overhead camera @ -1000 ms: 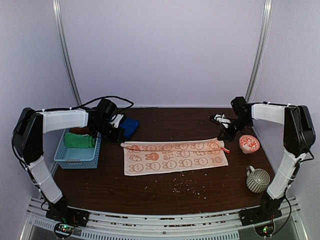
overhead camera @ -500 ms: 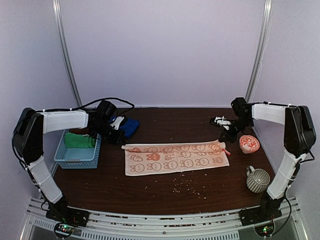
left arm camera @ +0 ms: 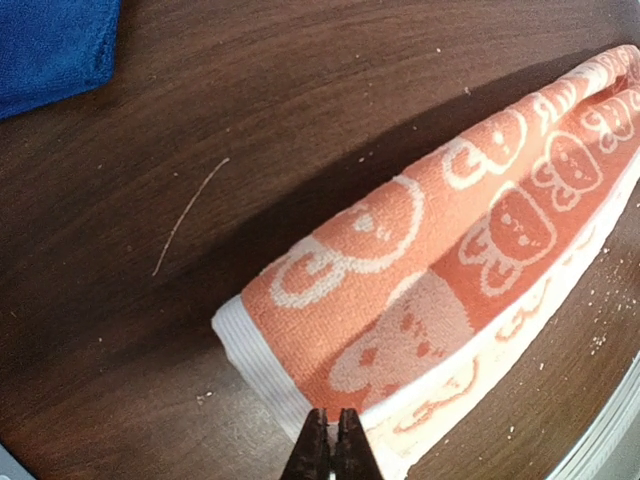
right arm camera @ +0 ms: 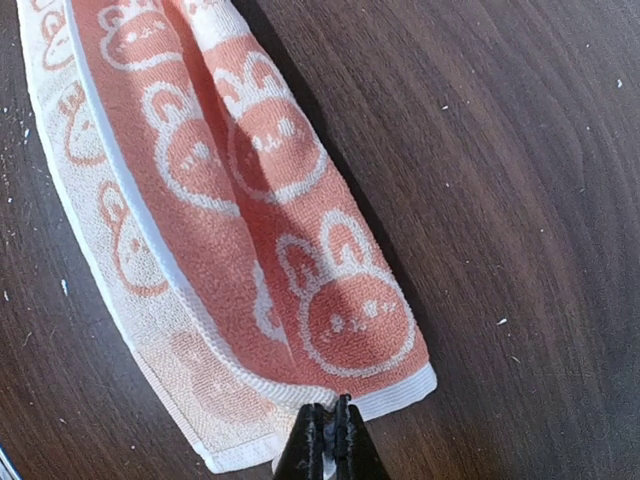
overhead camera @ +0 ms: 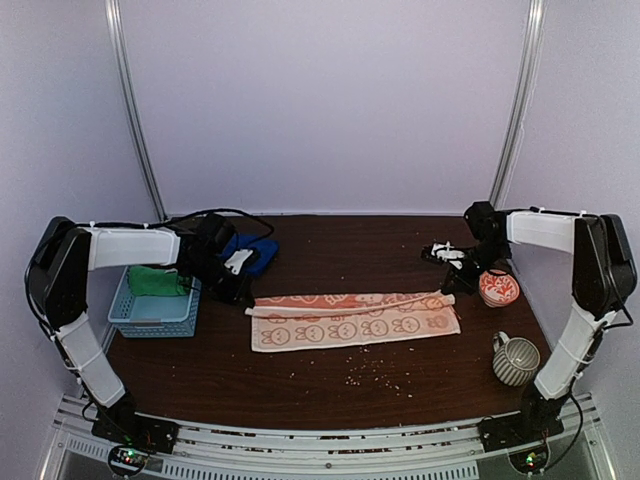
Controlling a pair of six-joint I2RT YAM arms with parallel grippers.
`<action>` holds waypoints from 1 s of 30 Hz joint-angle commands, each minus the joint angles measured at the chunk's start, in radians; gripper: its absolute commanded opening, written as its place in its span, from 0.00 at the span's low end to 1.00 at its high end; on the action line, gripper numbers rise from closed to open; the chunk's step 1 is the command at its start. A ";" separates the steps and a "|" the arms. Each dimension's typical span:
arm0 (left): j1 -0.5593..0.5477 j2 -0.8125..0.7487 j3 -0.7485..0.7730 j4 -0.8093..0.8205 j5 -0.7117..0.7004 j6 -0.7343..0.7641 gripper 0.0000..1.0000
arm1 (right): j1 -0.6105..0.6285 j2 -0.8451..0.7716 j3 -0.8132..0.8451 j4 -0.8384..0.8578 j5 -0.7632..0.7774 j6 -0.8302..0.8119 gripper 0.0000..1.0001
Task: Roll the towels
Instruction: Fold the towel at the center of the board.
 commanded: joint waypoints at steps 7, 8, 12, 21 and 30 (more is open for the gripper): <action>-0.018 -0.011 0.002 -0.025 0.067 0.064 0.00 | 0.000 -0.061 0.009 -0.019 0.076 -0.065 0.00; -0.020 -0.007 0.002 -0.024 0.072 0.065 0.00 | 0.000 -0.058 0.007 -0.020 0.080 -0.070 0.00; -0.050 0.010 0.002 -0.024 0.114 0.076 0.00 | 0.000 -0.042 -0.009 -0.032 0.097 -0.088 0.00; -0.100 0.038 0.005 -0.024 0.122 0.099 0.00 | 0.000 -0.051 -0.070 -0.036 0.131 -0.121 0.00; -0.103 0.036 -0.040 -0.014 0.116 0.100 0.00 | 0.000 -0.084 -0.149 -0.029 0.185 -0.164 0.00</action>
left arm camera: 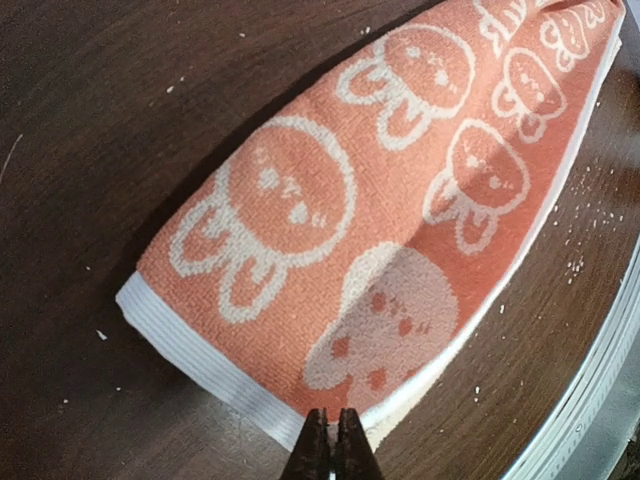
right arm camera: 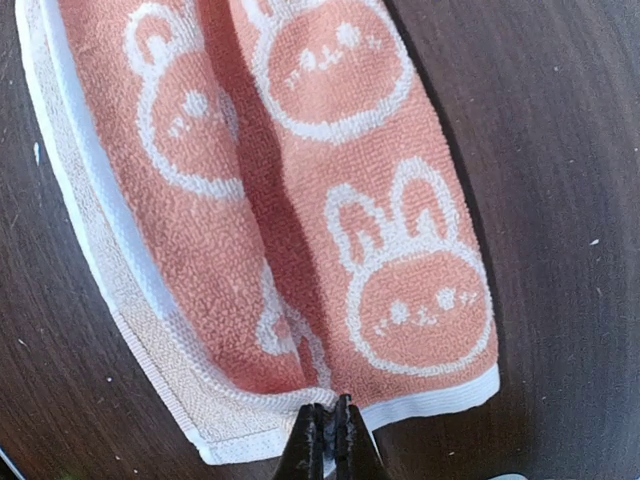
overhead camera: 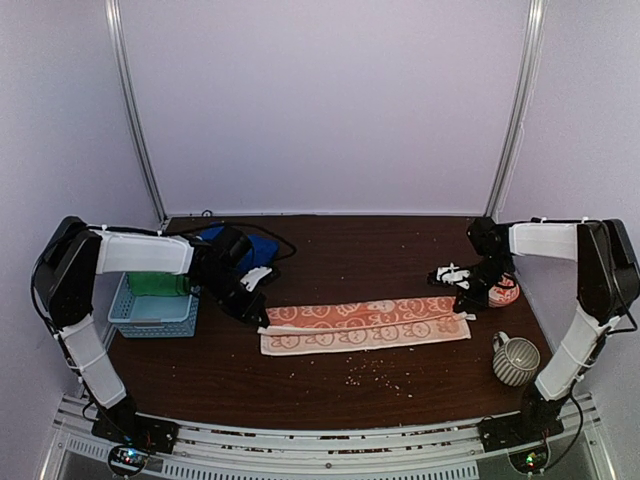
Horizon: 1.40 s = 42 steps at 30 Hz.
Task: Roll the towels
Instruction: Fold the towel at the center of the board.
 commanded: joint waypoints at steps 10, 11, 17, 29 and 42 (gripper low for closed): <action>-0.009 0.013 -0.032 0.013 0.031 0.032 0.00 | 0.000 -0.100 -0.042 -0.061 0.028 -0.030 0.00; -0.009 0.012 -0.033 0.012 0.033 0.032 0.00 | 0.000 -0.107 -0.051 -0.064 0.028 -0.031 0.00; -0.011 -0.002 -0.038 0.012 0.101 0.040 0.00 | 0.000 -0.153 -0.121 -0.054 0.048 -0.026 0.00; -0.022 -0.059 -0.068 0.013 0.130 0.042 0.00 | 0.001 -0.244 -0.160 -0.110 0.043 -0.033 0.00; 0.043 -0.063 0.000 0.045 -0.082 -0.015 0.00 | 0.001 -0.106 -0.013 -0.013 -0.012 0.074 0.00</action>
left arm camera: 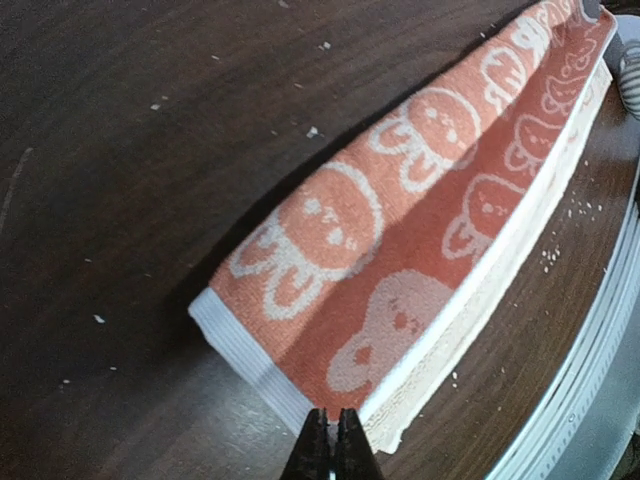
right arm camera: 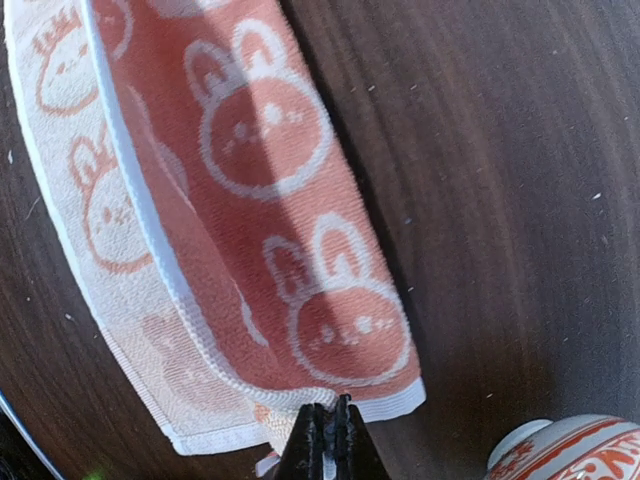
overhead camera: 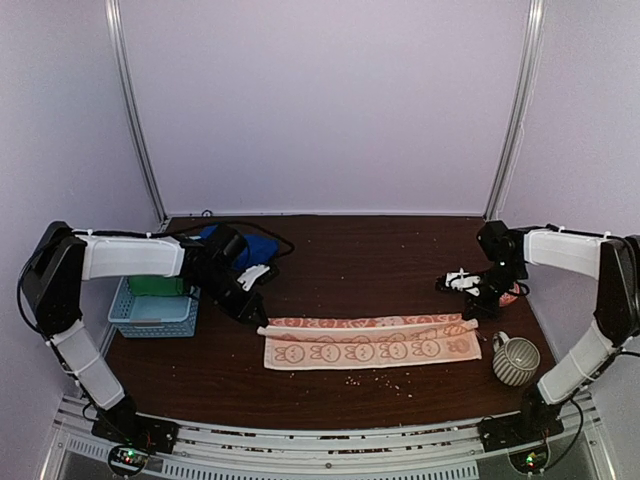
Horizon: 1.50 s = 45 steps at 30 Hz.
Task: Roll the towels
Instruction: Fold the towel at the center of the board.
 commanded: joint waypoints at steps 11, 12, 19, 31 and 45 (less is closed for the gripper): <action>0.247 0.196 0.287 0.102 -0.172 -0.059 0.00 | 0.004 0.418 0.483 0.150 -0.036 0.209 0.00; 0.251 0.222 0.322 0.098 -0.171 -0.051 0.00 | 0.004 0.447 0.520 0.156 -0.038 0.229 0.00; 0.258 0.303 0.504 0.037 -0.205 -0.038 0.00 | 0.004 0.563 0.712 0.163 -0.050 0.286 0.00; 0.258 0.169 0.309 0.081 -0.091 -0.041 0.00 | 0.001 0.402 0.458 0.260 -0.049 0.264 0.00; 0.258 0.004 0.115 0.023 -0.055 -0.025 0.00 | 0.036 0.071 0.137 0.285 -0.049 0.198 0.00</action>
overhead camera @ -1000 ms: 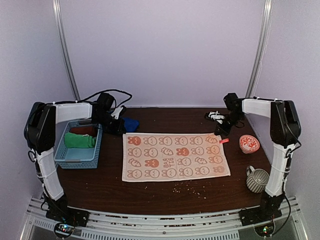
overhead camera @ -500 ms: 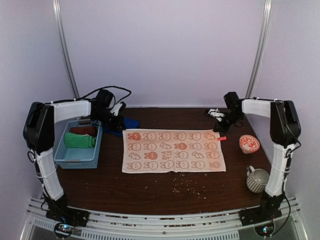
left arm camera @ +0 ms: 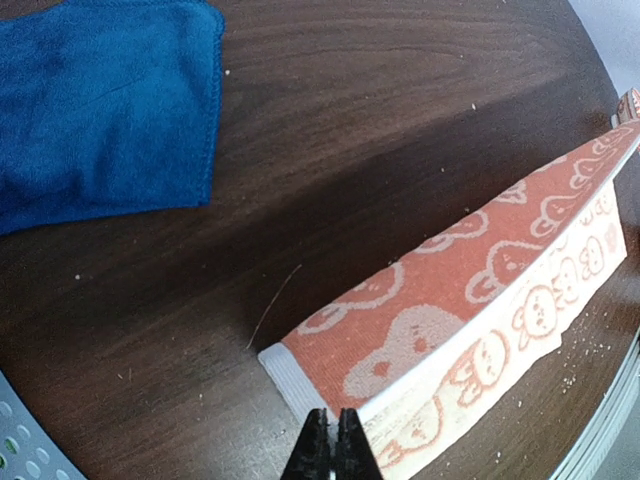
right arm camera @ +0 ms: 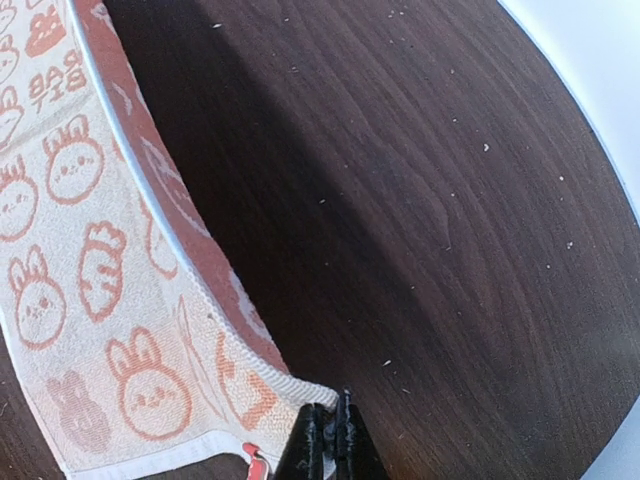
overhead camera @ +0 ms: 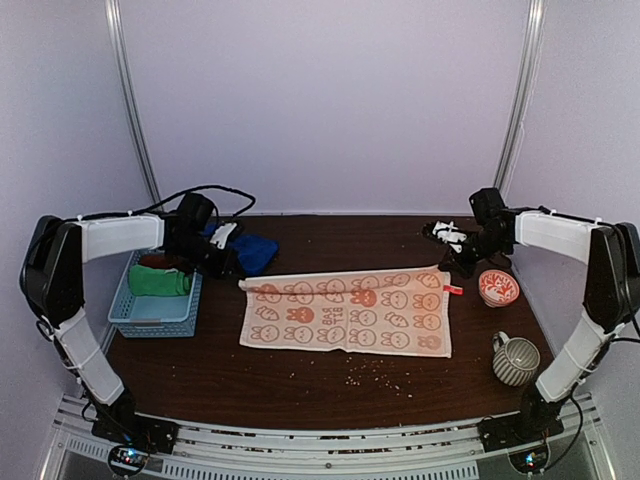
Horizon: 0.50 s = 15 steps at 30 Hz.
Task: Roll the towels
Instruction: Fold the towel at the center of the board.
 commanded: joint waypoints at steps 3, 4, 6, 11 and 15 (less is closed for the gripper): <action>0.008 -0.064 -0.046 -0.049 -0.029 0.017 0.00 | 0.044 -0.088 -0.108 -0.025 0.068 -0.048 0.00; 0.008 -0.072 -0.054 -0.053 -0.030 0.018 0.00 | 0.055 -0.106 -0.125 -0.030 0.071 -0.051 0.00; 0.009 -0.088 -0.069 -0.063 -0.030 0.022 0.00 | 0.072 -0.142 -0.159 -0.039 0.083 -0.058 0.00; 0.008 -0.077 -0.103 -0.078 -0.025 0.025 0.00 | 0.119 -0.226 -0.242 -0.045 0.118 -0.064 0.00; 0.008 -0.037 -0.108 -0.088 -0.033 0.021 0.00 | 0.155 -0.277 -0.306 -0.035 0.146 -0.064 0.00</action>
